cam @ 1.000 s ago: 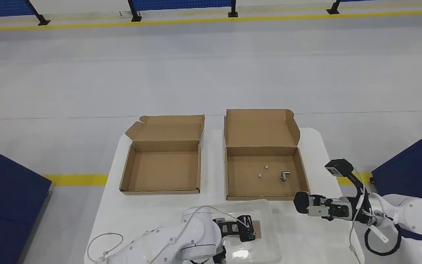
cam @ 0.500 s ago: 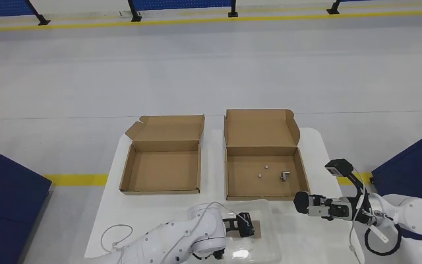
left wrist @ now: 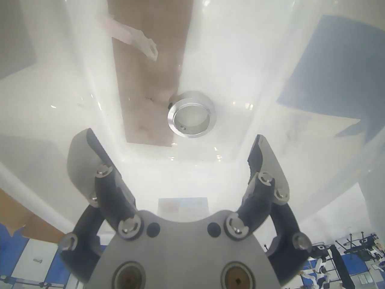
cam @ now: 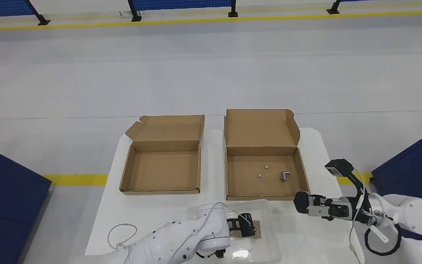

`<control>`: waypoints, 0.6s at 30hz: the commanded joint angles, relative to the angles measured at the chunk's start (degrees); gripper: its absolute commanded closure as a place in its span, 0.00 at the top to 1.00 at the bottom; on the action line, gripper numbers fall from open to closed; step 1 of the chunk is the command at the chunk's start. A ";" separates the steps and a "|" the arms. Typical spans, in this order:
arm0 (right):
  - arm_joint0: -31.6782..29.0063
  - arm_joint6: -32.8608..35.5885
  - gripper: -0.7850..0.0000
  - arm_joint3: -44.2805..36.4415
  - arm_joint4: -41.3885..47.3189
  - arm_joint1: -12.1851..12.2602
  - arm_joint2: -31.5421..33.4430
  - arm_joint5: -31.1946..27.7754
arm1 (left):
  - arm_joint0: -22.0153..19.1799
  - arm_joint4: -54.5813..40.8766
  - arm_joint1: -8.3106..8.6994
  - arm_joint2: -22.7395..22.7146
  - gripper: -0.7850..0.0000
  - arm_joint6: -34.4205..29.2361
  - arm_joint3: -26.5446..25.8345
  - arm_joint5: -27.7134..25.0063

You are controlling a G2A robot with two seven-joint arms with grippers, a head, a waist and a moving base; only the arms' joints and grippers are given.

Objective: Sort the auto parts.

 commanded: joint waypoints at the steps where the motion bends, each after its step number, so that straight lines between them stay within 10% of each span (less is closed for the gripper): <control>1: 0.00 0.00 1.00 0.00 0.00 0.00 0.00 0.00 | 0.01 0.06 0.02 0.00 1.00 -0.02 -0.05 0.00; 9: 0.00 0.00 1.00 0.00 0.00 0.00 0.00 0.00 | 0.82 1.57 0.18 -0.39 1.00 2.32 0.79 -1.47; 12: 0.00 0.00 1.00 0.00 0.00 0.00 0.00 0.00 | 0.87 1.77 0.16 -0.77 0.56 1.96 0.68 -1.69; 18: 0.00 0.00 1.00 0.00 0.00 0.00 0.00 0.00 | 1.45 1.60 0.34 -1.72 0.40 0.45 0.49 -1.48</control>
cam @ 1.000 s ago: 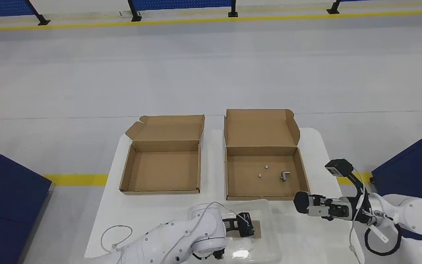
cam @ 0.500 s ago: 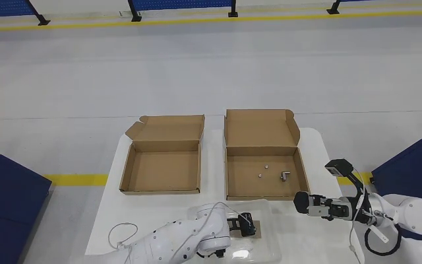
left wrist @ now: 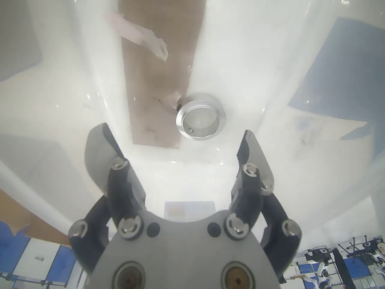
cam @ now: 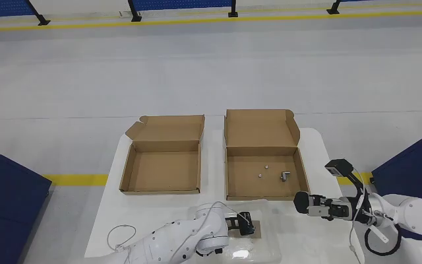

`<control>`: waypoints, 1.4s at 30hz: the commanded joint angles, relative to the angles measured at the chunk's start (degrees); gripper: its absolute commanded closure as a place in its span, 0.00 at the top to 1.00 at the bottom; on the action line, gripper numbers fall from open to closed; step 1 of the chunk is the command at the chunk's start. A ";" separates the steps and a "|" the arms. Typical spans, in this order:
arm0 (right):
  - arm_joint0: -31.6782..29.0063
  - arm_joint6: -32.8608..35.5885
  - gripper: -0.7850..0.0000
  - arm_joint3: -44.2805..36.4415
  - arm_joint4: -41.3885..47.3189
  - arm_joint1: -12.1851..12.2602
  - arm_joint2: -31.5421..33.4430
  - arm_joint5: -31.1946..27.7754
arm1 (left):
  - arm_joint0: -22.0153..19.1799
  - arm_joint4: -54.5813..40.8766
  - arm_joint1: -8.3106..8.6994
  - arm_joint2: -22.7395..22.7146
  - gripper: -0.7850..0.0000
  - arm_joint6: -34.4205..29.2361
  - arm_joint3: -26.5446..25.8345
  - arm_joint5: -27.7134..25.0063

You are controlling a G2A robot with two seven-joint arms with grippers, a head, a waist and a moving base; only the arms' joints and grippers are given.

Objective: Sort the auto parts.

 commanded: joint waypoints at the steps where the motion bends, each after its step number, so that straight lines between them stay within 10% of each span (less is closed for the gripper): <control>1: 0.00 0.00 1.00 0.00 0.00 0.00 0.00 0.00 | 0.30 -0.24 0.12 -0.37 0.38 -0.25 0.17 -0.08; 42: 0.00 0.00 1.00 0.00 0.00 0.00 0.00 0.00 | 0.51 0.12 -3.26 0.19 0.28 0.85 6.32 -1.75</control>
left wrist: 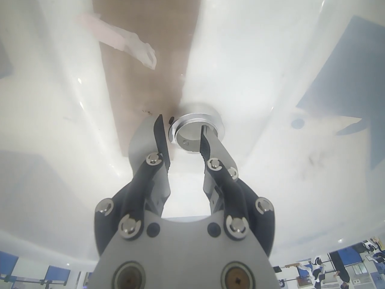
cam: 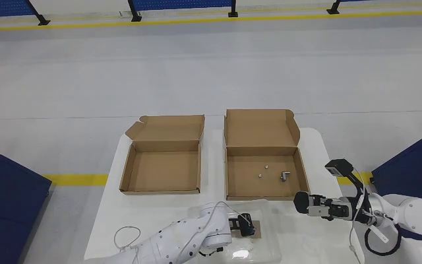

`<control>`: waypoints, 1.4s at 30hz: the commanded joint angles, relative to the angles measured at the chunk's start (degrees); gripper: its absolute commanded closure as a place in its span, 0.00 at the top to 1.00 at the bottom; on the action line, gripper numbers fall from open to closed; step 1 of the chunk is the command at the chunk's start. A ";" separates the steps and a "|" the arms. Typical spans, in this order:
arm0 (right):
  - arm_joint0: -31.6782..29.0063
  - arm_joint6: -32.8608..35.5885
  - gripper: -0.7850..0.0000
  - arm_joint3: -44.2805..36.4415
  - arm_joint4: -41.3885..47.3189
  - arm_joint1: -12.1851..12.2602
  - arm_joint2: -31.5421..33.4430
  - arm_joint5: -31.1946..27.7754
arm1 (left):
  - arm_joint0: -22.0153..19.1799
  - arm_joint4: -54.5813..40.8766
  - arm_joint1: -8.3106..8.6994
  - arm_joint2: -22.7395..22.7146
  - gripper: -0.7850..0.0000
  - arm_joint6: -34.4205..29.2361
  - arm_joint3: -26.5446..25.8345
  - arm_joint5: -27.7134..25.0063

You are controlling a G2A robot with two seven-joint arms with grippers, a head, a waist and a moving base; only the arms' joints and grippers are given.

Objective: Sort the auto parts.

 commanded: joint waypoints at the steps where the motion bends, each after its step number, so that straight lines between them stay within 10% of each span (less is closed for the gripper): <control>1: 0.00 0.00 1.00 0.00 0.00 0.00 0.00 0.00 | 0.04 -0.01 -0.12 -0.03 0.29 0.10 0.26 -0.10; 4: 0.00 0.00 1.00 0.00 0.00 0.00 0.00 0.00 | 0.13 0.11 -0.30 -0.09 0.27 0.30 0.62 -0.04; 7: 0.00 0.00 1.00 0.00 0.00 0.00 0.00 0.00 | 0.27 0.30 -0.46 -0.14 0.00 0.53 0.96 0.07; 22: 0.00 0.00 1.00 0.00 0.00 0.00 0.00 0.00 | 0.99 1.17 -0.28 -2.07 0.00 -0.57 -0.83 1.00; 42: 0.00 0.00 1.00 0.00 0.00 0.00 0.00 0.00 | 8.80 -7.03 10.67 -18.35 0.00 10.01 -20.81 -14.13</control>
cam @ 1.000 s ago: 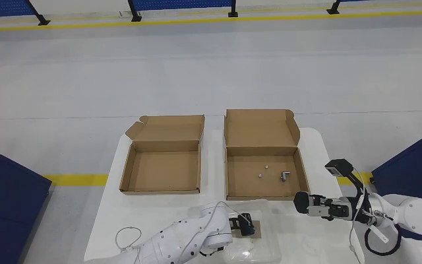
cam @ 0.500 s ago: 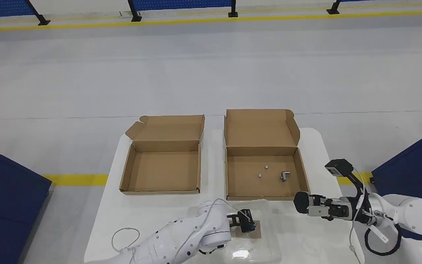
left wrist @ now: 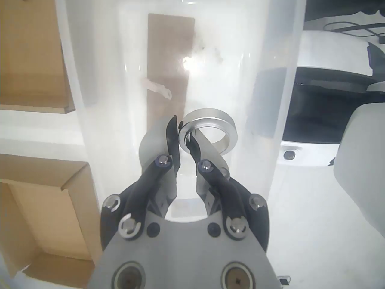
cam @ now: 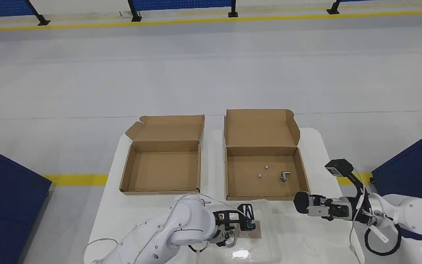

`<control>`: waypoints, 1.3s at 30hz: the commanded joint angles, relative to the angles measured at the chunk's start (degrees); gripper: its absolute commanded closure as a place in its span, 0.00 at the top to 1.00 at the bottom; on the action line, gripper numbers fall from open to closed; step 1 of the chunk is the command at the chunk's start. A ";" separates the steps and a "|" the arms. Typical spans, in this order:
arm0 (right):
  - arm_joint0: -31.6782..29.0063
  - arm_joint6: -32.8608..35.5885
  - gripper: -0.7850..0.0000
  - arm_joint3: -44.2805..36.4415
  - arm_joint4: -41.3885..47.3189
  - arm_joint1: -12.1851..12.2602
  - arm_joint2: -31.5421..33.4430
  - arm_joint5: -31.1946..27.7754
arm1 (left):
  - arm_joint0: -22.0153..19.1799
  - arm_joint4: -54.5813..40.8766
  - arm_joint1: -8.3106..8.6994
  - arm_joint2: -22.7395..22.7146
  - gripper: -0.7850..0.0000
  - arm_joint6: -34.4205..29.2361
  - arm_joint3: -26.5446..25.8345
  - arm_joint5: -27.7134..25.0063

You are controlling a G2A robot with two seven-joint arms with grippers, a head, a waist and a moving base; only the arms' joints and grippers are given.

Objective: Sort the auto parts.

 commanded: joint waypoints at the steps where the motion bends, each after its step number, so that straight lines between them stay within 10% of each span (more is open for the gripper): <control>1: 0.00 0.00 1.00 0.00 0.00 0.00 0.00 0.00 | 0.31 -1.45 1.32 -1.26 0.00 2.12 -1.18 -2.07; 11: 0.00 0.00 1.00 0.00 0.00 0.00 0.00 0.00 | 0.53 -3.36 2.78 -2.49 0.00 5.70 -2.43 -4.67; 22: 0.00 0.00 1.00 0.00 0.00 0.00 0.00 0.00 | 6.49 -1.70 5.50 -13.18 0.00 38.87 4.25 -26.89; 33: 0.00 0.00 1.00 0.00 0.00 0.00 0.00 0.00 | 3.24 18.28 9.33 -6.55 0.00 78.00 9.43 -26.89; 39: 0.00 0.00 1.00 0.00 0.00 0.00 0.00 0.00 | 3.24 18.28 9.33 -6.55 0.00 78.00 9.43 -26.89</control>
